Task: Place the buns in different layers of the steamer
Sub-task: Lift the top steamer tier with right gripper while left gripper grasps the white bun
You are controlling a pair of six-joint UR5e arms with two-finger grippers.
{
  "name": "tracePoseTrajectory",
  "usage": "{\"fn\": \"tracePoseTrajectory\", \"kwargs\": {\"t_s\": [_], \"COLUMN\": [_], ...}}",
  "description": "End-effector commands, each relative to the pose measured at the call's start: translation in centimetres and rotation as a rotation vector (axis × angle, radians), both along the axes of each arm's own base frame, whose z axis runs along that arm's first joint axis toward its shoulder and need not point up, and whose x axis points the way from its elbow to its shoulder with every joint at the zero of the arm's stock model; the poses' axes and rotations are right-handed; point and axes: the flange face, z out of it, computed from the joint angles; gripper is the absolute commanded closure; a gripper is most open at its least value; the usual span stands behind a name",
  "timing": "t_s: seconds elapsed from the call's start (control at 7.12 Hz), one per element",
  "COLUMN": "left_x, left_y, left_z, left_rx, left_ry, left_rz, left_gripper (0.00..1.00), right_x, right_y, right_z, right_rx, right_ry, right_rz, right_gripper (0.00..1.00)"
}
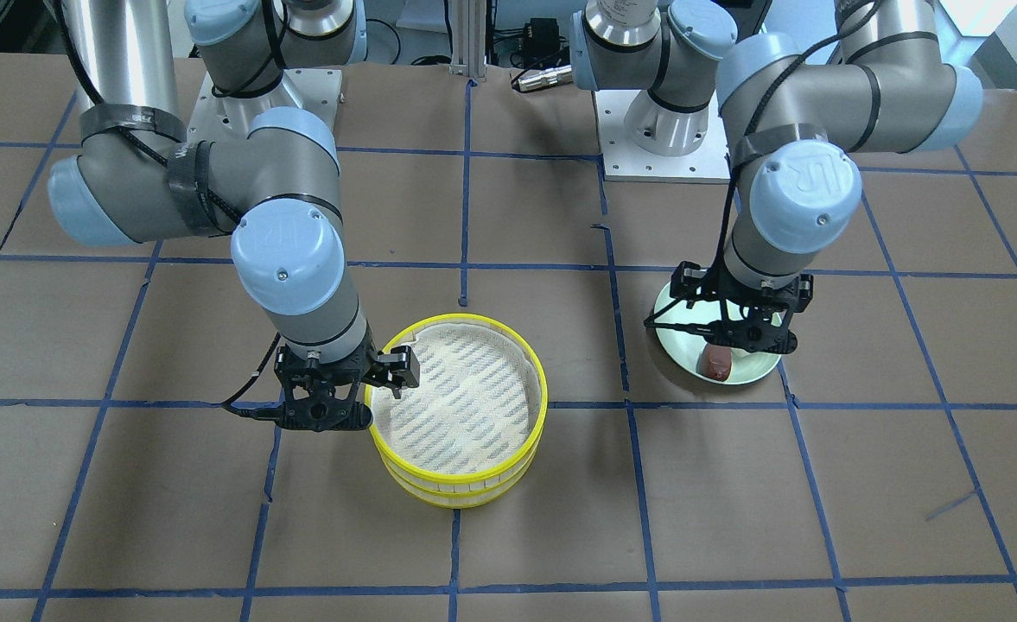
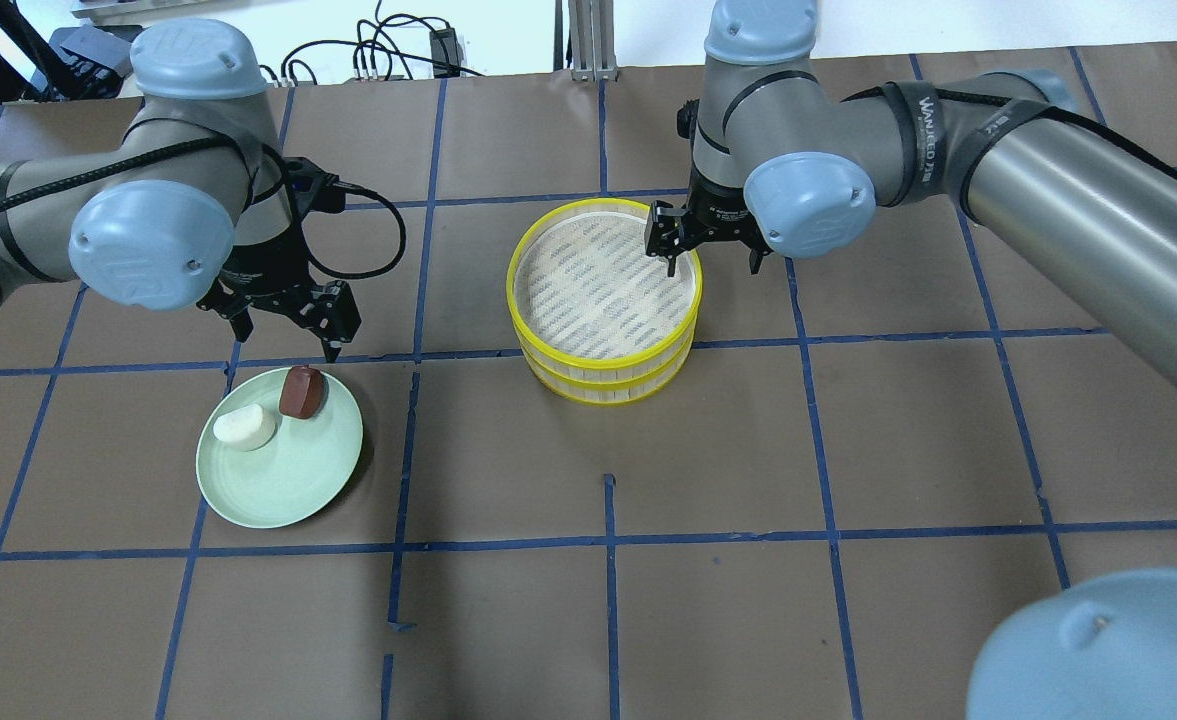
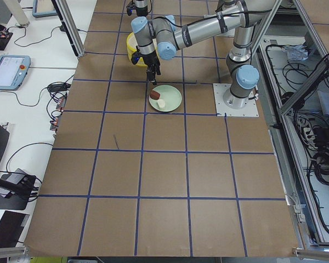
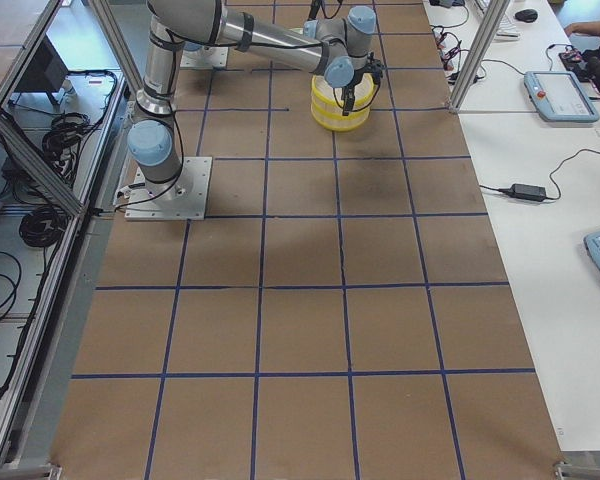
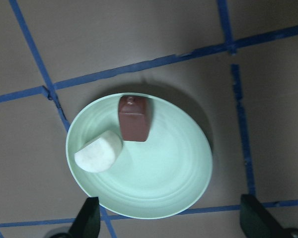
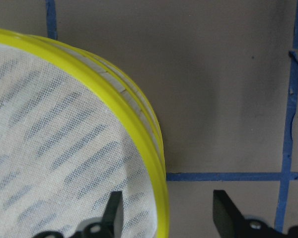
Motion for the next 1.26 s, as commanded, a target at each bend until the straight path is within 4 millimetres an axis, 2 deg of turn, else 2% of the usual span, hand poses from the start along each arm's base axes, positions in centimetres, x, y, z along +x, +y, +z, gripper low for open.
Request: {"fn": "tracePoseTrajectory", "kwargs": {"t_s": [0.0,0.14,0.28,0.56,0.7,0.84,0.98,1.12], "left_x": [2.4,2.5,2.5,2.4,2.4,2.4,2.5,2.5], "left_y": [-1.3,-1.8,-1.7,-0.6,-0.5,-0.4,-0.4,-0.4], "left_z": [-4.4,-6.4,-7.8,-9.1,-9.3,-9.3,-9.3,-9.3], "left_rx": [0.049,0.061,0.088,0.121,0.126,0.126,0.126,0.127], "left_ry": [-0.088,-0.087,-0.084,-0.080,-0.079,-0.079,-0.080,-0.083], "left_rz": [-0.008,-0.011,-0.012,-0.012,-0.012,-0.010,-0.012,-0.013], "left_gripper": [0.00,0.00,0.00,0.02,0.04,0.16,0.33,0.37], "right_x": [0.0,-0.1,-0.2,-0.6,-0.9,-2.7,-6.8,-12.1], "right_y": [0.0,0.2,0.7,2.1,3.0,3.0,1.8,0.3], "right_z": [-0.3,0.3,0.9,3.7,6.2,8.2,8.2,8.3], "right_rx": [0.001,-0.003,0.007,0.024,0.013,0.009,0.010,0.003], "right_ry": [0.005,0.006,0.014,0.016,0.009,0.009,0.013,0.003], "right_rz": [0.000,-0.017,-0.015,-0.018,-0.018,-0.032,-0.020,0.021], "right_gripper": [0.77,0.87,0.92,0.93,0.93,0.93,0.93,0.93]}}
